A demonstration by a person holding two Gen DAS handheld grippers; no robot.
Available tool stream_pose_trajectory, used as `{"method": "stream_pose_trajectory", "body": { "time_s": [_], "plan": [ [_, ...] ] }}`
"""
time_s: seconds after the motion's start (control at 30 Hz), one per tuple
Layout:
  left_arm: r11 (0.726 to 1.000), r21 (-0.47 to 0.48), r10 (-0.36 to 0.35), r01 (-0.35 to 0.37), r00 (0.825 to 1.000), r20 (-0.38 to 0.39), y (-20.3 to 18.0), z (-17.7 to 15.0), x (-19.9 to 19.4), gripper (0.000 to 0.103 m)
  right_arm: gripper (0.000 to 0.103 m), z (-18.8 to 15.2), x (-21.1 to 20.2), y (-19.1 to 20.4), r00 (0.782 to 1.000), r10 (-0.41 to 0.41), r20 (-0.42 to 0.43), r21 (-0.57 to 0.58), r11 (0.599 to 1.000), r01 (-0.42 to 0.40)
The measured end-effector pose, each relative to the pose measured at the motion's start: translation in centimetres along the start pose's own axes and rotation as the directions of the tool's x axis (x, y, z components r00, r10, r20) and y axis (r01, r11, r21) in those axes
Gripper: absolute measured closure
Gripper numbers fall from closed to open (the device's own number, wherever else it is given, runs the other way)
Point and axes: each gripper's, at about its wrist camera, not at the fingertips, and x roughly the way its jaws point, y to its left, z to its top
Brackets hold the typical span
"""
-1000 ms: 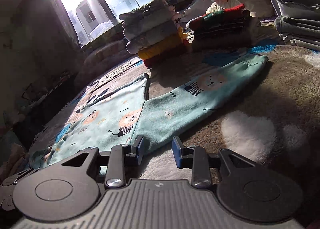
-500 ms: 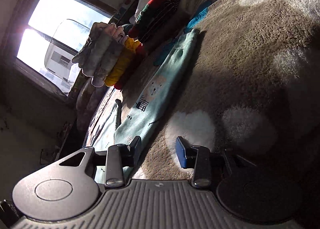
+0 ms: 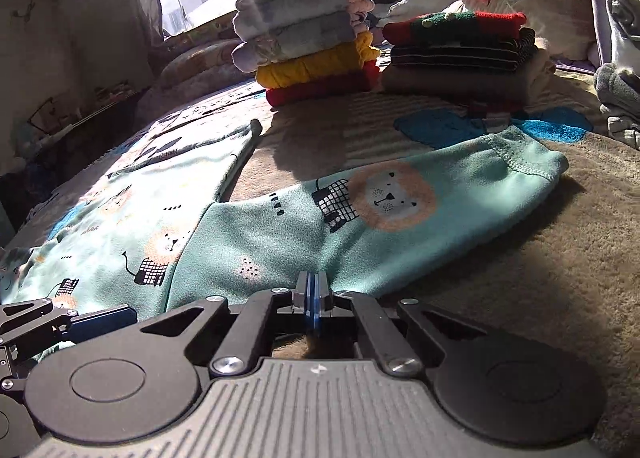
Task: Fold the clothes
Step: 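Move both grippers over the mint-green lion-print pants, then grasp the pants leg cuff with the left gripper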
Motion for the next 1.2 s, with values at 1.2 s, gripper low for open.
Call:
{"method": "stream_pose_trajectory", "body": {
  "time_s": [1.2],
  "plan": [
    [0.395,0.903,0.115,-0.172,0.984,0.137,-8.7,-2.7,1.9,0.102,0.085,0.0,-2.4,-5.9,0.997,0.051,0.059,0.298,0.952,-0.067]
  ]
}}
